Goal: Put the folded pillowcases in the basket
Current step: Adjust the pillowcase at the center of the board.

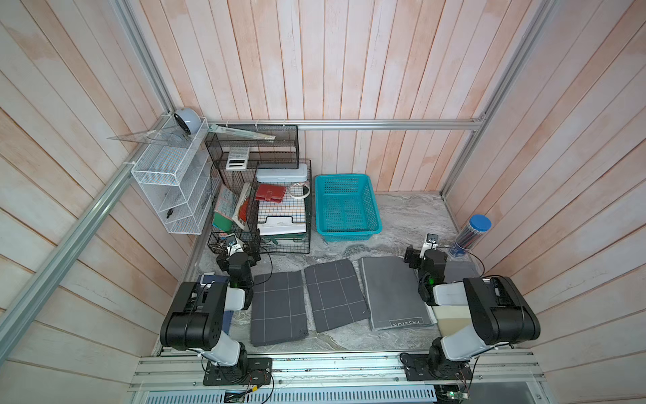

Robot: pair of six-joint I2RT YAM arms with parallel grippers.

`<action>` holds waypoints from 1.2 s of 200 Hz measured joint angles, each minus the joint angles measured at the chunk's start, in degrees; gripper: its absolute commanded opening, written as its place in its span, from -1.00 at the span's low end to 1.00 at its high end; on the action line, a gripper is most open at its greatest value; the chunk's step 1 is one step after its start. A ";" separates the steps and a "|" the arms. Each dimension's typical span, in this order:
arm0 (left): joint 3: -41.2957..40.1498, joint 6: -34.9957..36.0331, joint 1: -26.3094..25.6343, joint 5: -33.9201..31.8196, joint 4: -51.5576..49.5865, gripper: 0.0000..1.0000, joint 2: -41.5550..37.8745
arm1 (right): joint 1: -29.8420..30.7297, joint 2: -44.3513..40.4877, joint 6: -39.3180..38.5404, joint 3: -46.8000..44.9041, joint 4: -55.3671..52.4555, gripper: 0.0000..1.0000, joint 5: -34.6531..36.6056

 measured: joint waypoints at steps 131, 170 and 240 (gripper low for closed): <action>0.00 -0.02 0.00 0.02 0.00 1.00 0.00 | 0.00 0.00 0.00 0.00 0.00 0.95 0.00; -2.19 0.07 -0.17 0.13 4.31 1.00 -0.17 | 0.22 -0.68 -2.01 -1.70 2.99 0.95 -4.70; -8.59 3.82 -16.92 -11.63 -2.51 1.00 -32.17 | 15.54 -27.91 -7.06 3.89 -20.00 0.96 3.21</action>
